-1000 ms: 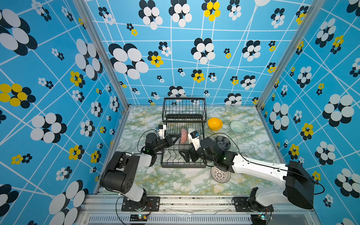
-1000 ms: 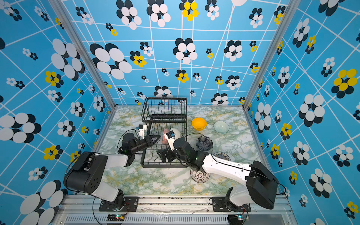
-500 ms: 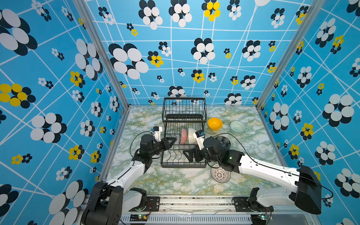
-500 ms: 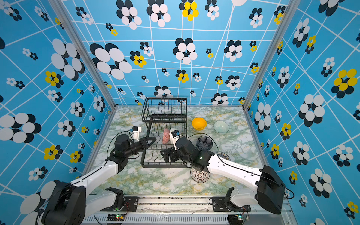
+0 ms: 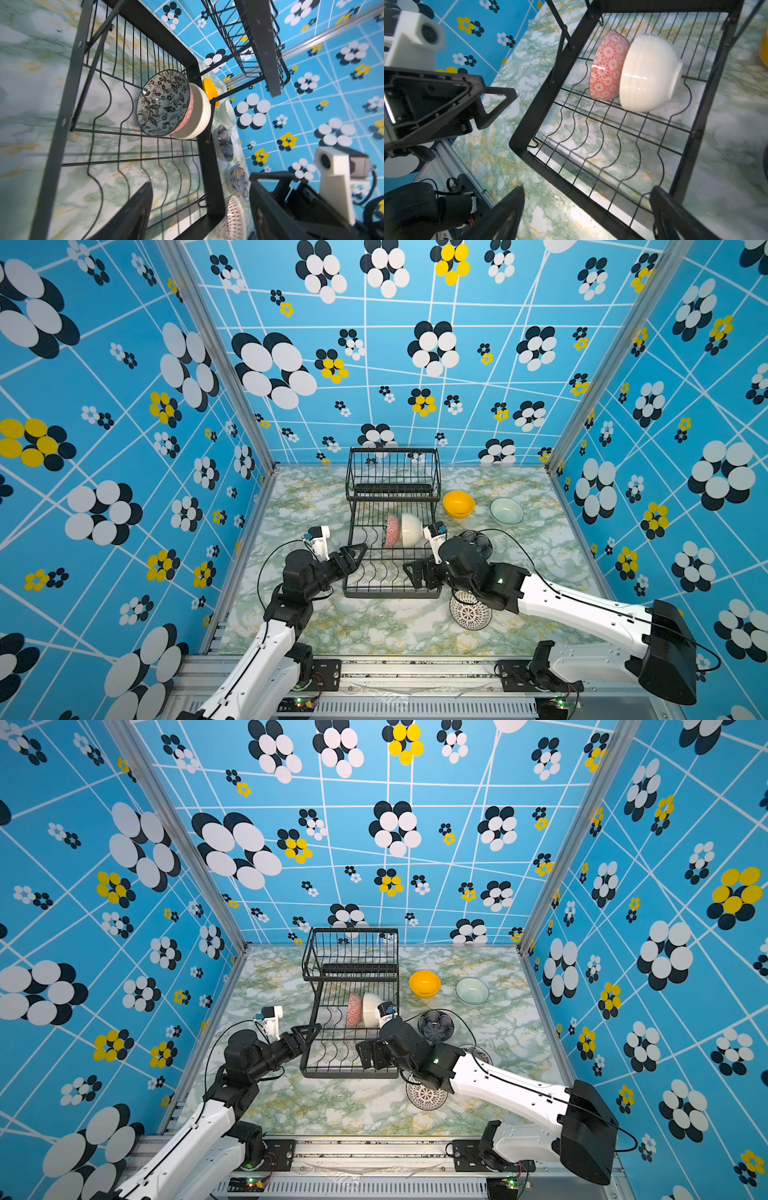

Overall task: Load bowls into a dish rack
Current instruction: Place the bowl in the dish rack.

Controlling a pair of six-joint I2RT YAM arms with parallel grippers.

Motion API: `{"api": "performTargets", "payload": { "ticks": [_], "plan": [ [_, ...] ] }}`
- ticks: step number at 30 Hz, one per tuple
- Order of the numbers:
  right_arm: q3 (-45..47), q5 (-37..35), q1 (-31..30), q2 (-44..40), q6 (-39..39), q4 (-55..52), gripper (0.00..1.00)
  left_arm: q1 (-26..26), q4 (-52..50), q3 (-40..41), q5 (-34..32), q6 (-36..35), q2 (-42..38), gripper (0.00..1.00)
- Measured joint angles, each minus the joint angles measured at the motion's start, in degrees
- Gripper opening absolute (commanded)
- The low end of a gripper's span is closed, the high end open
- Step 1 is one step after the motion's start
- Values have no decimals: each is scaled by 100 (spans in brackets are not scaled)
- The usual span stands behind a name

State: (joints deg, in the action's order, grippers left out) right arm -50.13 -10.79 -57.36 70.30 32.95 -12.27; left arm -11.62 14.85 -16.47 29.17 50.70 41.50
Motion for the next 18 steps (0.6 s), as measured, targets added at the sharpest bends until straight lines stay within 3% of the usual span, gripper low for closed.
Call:
{"api": "performTargets", "payload": {
  "ticks": [4, 10, 13, 18],
  "plan": [
    [299, -223, 0, -494, 286, -299, 96, -2, -166, 122, 74, 79, -339, 98],
    [337, -588, 0, -660, 717, -1095, 92, -111, -761, 15, 168, -55, -754, 99],
    [337, -793, 0, -678, 1150, -1705, 83, -535, -1198, -122, -35, -282, -953, 99],
    [361, -1126, 0, -1091, 2131, -2872, 63, -1827, -1696, -522, -691, -756, -844, 99]
  ]
}}
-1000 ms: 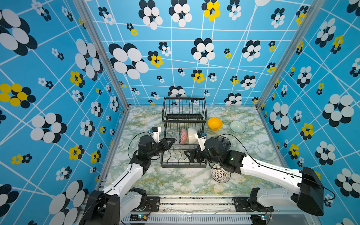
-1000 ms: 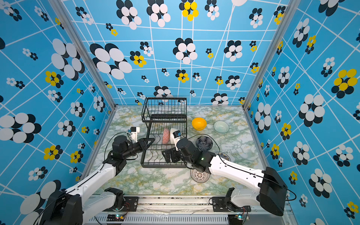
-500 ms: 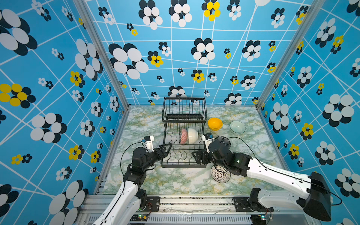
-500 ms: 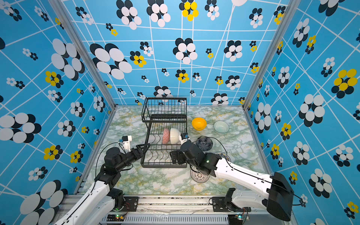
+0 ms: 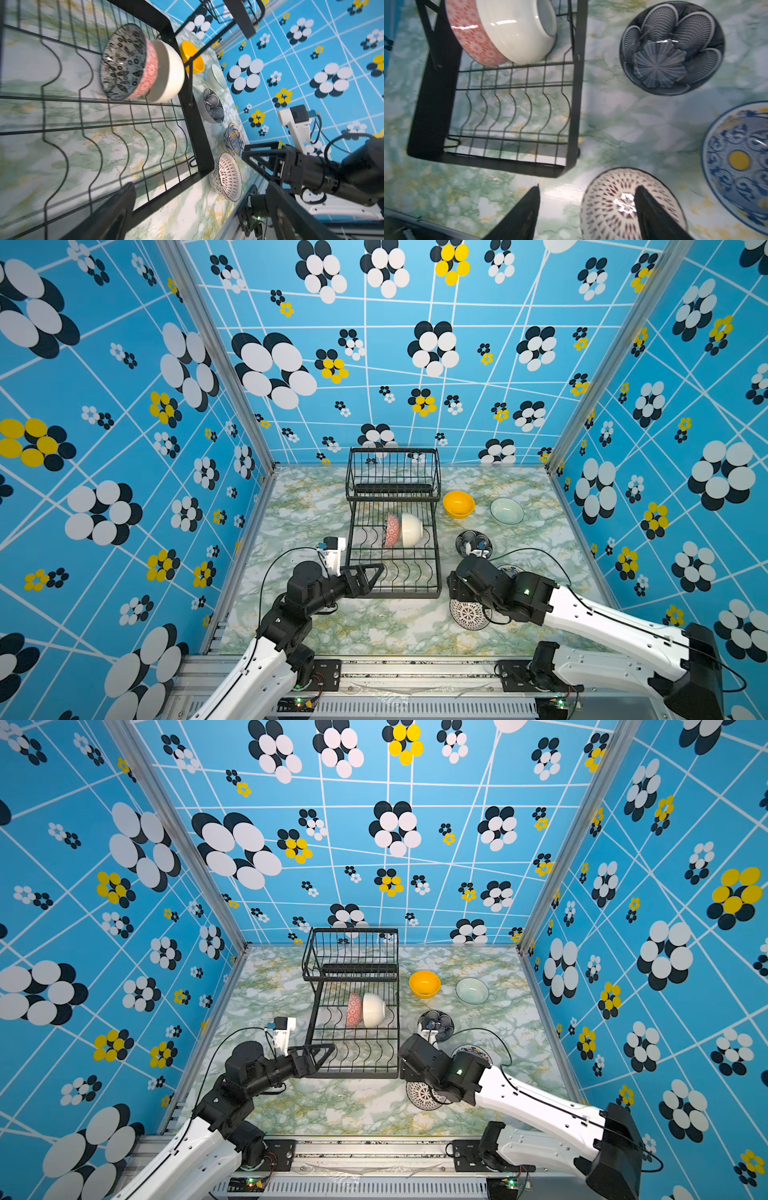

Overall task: Load bowls into a dish rack
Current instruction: Place the bowl in the dish rack, then pick up the bowl from the bottom-center of the table.

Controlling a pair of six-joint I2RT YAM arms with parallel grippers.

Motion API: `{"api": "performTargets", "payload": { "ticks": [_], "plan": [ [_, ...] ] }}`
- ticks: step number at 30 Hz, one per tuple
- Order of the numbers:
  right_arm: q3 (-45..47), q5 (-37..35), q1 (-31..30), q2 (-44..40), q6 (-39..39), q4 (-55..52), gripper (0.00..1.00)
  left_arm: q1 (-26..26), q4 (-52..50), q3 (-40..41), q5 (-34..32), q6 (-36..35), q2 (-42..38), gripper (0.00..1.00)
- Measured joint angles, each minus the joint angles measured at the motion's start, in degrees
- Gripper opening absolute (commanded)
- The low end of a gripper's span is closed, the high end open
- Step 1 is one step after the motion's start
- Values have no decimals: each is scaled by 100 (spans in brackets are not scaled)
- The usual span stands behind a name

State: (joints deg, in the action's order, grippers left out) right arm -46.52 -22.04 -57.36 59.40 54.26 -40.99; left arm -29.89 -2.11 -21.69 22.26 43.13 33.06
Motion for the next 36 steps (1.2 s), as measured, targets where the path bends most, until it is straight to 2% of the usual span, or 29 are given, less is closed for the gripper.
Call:
{"api": "performTargets", "payload": {
  "ticks": [3, 10, 13, 20, 29, 34, 36],
  "plan": [
    [42, -122, 0, -234, 470, -562, 56, -619, -2, -245, -310, -223, 490, 99],
    [452, -188, 0, -365, 1298, -1423, 46, -1156, 87, -588, -688, -448, 1386, 99],
    [817, -87, 0, -417, 1506, -1412, 39, -1222, 146, -706, -758, -529, 1554, 99],
    [1388, 315, 0, -608, 1757, -1102, 34, -1252, 223, -745, -887, -625, 1709, 99],
    [1558, 538, 0, -444, 1853, -520, 11, -1252, 234, -745, -988, -634, 1714, 99],
    [1552, 507, 0, -389, 1864, -284, 0, -1259, 232, -745, -1032, -634, 1716, 99],
    [1545, 501, 0, -361, 1864, -289, 0, -1259, 234, -745, -1034, -634, 1731, 99]
  ]
}}
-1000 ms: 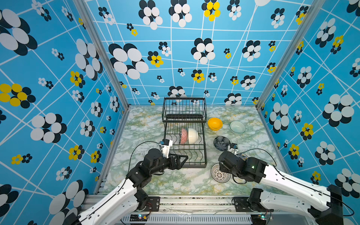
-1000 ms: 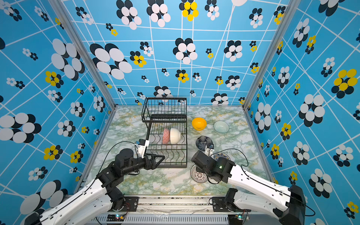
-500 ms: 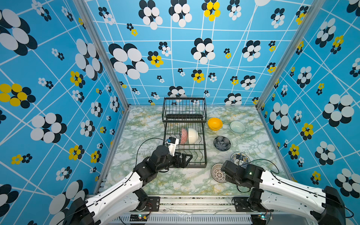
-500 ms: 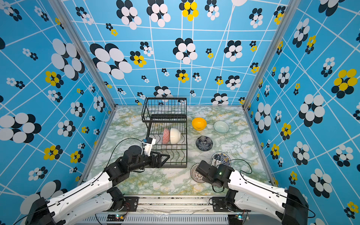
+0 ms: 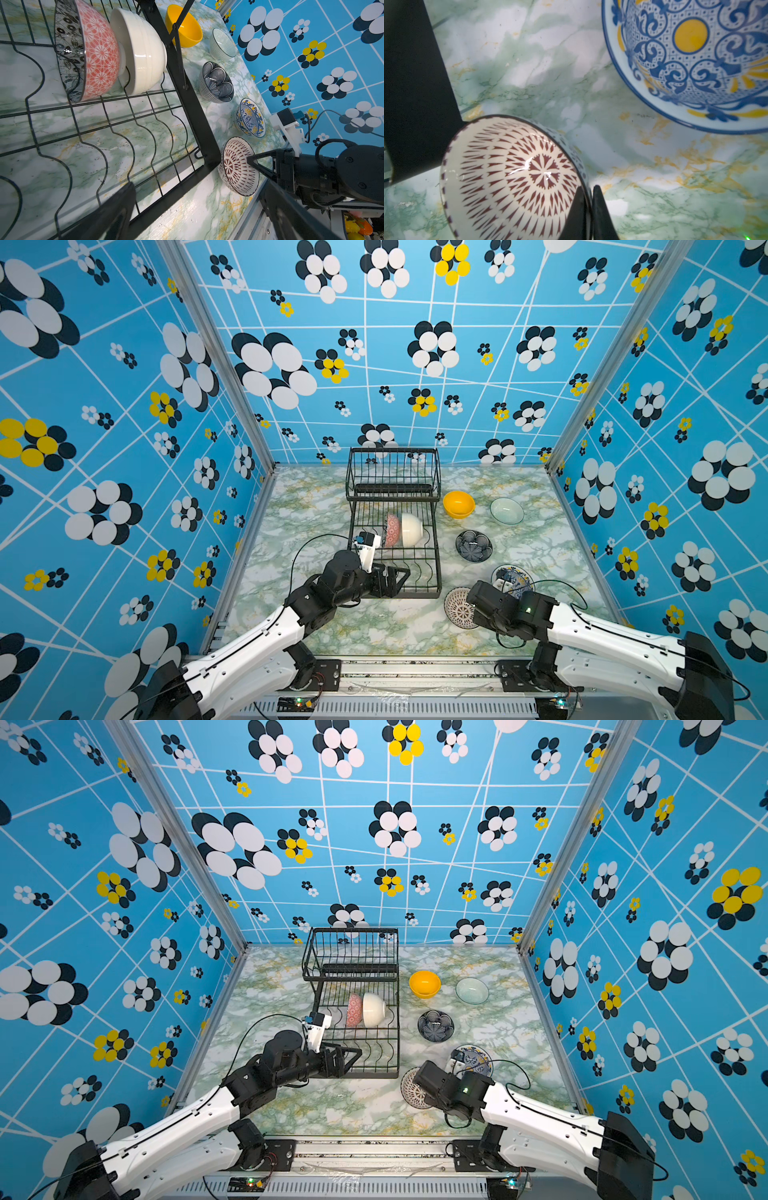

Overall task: Load bowls into a dish rack
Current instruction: Pick up the bowl from the bottom-center of the table.

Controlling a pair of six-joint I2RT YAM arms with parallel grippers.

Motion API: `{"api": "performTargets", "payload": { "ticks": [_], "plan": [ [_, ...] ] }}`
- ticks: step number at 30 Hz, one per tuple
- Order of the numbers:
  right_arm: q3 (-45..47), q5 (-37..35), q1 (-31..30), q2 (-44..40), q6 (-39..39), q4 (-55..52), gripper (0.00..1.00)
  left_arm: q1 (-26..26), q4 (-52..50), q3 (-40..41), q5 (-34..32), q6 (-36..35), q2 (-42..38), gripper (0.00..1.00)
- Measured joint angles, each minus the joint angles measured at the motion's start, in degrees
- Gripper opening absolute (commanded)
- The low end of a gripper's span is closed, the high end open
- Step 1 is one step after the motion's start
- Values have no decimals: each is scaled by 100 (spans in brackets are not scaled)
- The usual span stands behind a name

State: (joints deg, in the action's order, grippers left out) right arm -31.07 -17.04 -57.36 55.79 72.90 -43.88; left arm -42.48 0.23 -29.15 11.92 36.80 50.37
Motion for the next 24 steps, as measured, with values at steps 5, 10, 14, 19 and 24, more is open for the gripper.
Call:
{"api": "performTargets", "payload": {
  "ticks": [5, 10, 14, 19, 24],
  "plan": [
    [-107, -4, 0, 4, -7, -90, 0, 0, 20, 0, 2, 90, 22, 99],
    [-369, -181, 0, -33, -133, -579, 0, 2, 105, -48, -120, 634, 57, 99],
    [-946, -442, 0, -15, -422, -1108, 0, 2, -94, -546, -382, 1266, 278, 99],
    [-1963, -861, 0, 214, -960, -1506, 0, -22, -186, -1178, -522, 2028, 356, 99],
    [-2455, -1220, 0, 378, -1685, -1521, 0, -184, -251, -1231, -887, 2874, 188, 95]
  ]
}}
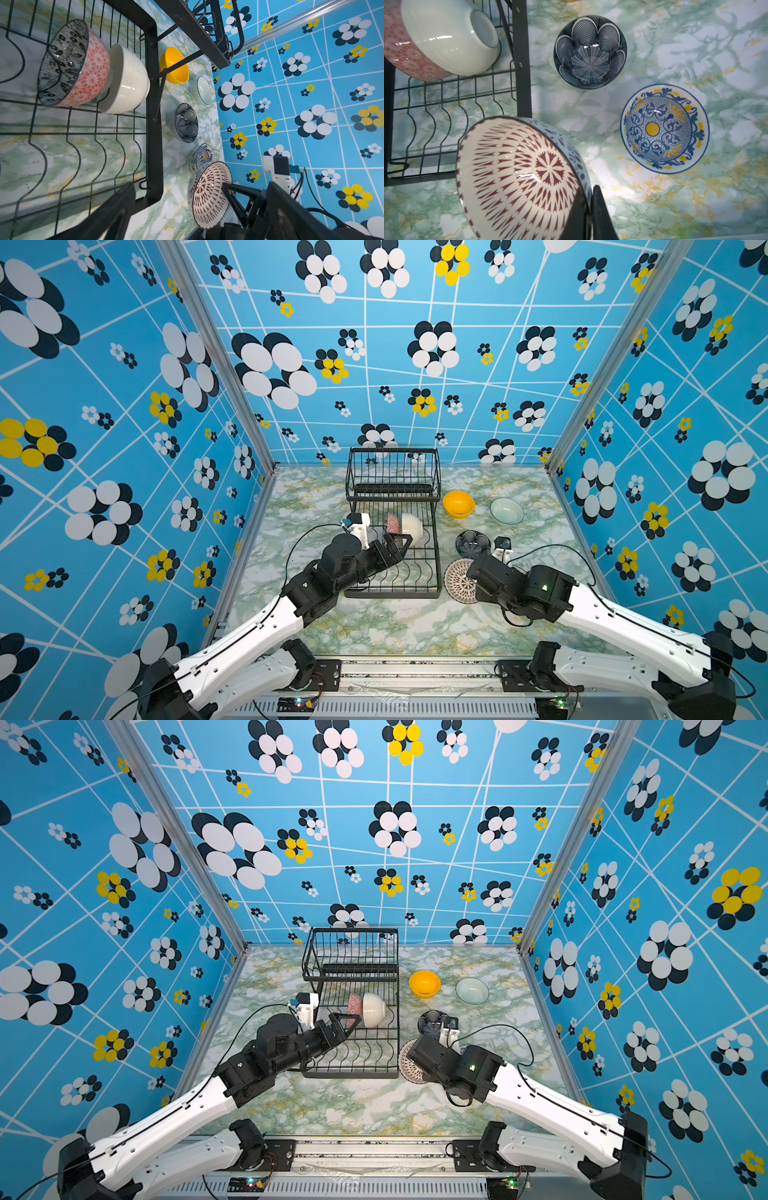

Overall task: Load bowls into a dish rack
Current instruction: Pick up the bowl from the bottom-center of the table.

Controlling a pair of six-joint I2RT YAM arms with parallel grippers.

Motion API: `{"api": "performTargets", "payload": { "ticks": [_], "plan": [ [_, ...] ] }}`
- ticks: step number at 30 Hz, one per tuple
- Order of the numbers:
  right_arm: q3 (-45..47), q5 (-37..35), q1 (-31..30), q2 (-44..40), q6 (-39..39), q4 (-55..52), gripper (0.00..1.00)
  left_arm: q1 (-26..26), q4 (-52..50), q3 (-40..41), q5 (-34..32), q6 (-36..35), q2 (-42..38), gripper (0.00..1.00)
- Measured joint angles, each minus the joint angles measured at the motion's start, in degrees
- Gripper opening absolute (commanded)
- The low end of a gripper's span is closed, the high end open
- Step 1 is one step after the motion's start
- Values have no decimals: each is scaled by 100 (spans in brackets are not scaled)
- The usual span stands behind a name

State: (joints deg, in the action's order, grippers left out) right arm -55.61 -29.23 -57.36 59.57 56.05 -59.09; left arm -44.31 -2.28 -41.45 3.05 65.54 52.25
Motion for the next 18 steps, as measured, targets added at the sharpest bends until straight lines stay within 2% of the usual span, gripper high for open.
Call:
{"api": "performTargets", "payload": {
  "ticks": [4, 8, 11, 15, 18],
  "plan": [
    [-48, -153, 0, 125, -721, 448, 0, -31, -90, -105, -319, 914, -72, 78],
    [-48, -256, 0, 229, -1362, 1137, 0, -236, -50, -195, -654, 1976, -55, 74],
    [-46, -350, 0, 269, -1825, 1716, 0, -549, -42, -269, -901, 3082, 85, 61],
    [-33, -472, 0, 337, -2404, 2415, 0, -1263, -166, -365, -1445, 4262, 433, 58],
    [70, -516, 0, 350, -2765, 2927, 0, -1720, -354, -636, -1956, 4767, 647, 57]
  ]
}}
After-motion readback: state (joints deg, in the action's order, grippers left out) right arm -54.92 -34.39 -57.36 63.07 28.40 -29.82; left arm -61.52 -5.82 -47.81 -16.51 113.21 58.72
